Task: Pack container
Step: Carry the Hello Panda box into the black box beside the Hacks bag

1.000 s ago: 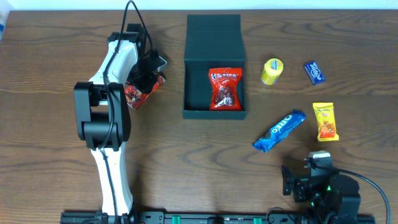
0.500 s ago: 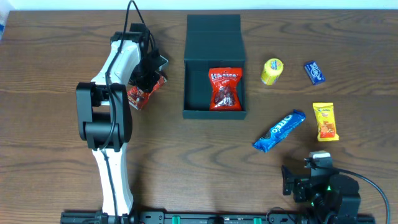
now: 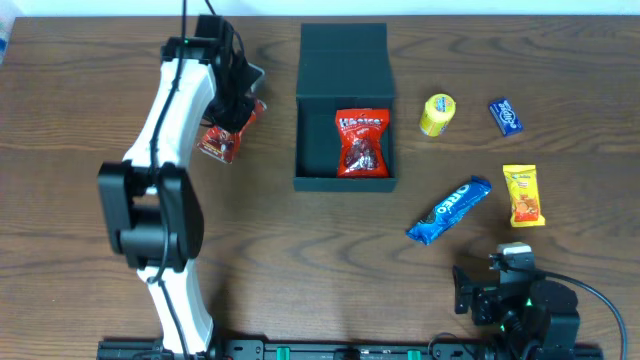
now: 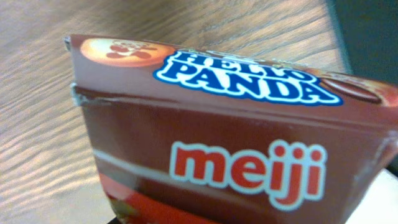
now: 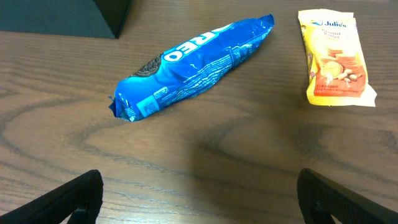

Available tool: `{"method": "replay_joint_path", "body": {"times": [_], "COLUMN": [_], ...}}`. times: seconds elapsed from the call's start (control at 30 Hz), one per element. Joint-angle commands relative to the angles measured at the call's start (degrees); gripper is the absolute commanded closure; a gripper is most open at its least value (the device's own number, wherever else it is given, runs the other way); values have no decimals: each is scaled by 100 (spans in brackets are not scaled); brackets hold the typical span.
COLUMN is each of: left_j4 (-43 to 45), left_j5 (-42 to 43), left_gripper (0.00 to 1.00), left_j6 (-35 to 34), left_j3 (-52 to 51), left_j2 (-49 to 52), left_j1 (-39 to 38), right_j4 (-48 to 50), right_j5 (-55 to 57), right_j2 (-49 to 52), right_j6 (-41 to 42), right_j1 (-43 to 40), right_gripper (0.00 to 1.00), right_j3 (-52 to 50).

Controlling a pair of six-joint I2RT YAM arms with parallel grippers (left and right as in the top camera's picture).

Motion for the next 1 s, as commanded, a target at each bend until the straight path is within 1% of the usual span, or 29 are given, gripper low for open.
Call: {"method": "replay_joint_path", "body": {"times": [0.0,0.1,0.17,0.23,0.33,0.53,0.6,0.63,0.77,0.83,0.97], "left_j4": [-155,-304,-385,-442,-457,-190,-66,-9,203,317,542], "left_j5": [42,39,37,35,37,39,39,37,17,-9,-31], "left_gripper": [77,77,80,80,80,81,84,84,87,87,86], "left_j6": [-592,-892,-1121,-1364,-1967,-3497,-3980,-4251,-4977,-5219,-5497], "left_j3": [4,4,4,4,4,4,4,4,4,4,4], "left_j2": [-472,-750,-885,-966,-994,-990,-988,-986,-927,-872,-664], "left_j1": [-208,-487,-743,-1036,-1504,-2188,-2295,-2332,-2424,-2459,-2496], "right_j4": [-20,-20,-20,-20,-20,-20,-20,-20,-20,-20,-20], "right_j5": [-44,-44,-44,-44,-44,-44,-44,-44,-44,-44,-44], "right_j2": [-35,-35,-35,-35,-35,-35,-35,-35,-35,-35,-35], "right_j6": [-63,-63,-63,-63,-63,-63,-63,-63,-63,-63,-63], "right_j1": [-35,-35,-35,-35,-35,-35,-35,-35,-35,-35,-35], "right_gripper": [1,1,1,1,1,1,1,1,1,1,1], "right_j3": [-35,-35,-35,-35,-35,-35,-35,-35,-35,-35,-35]}}
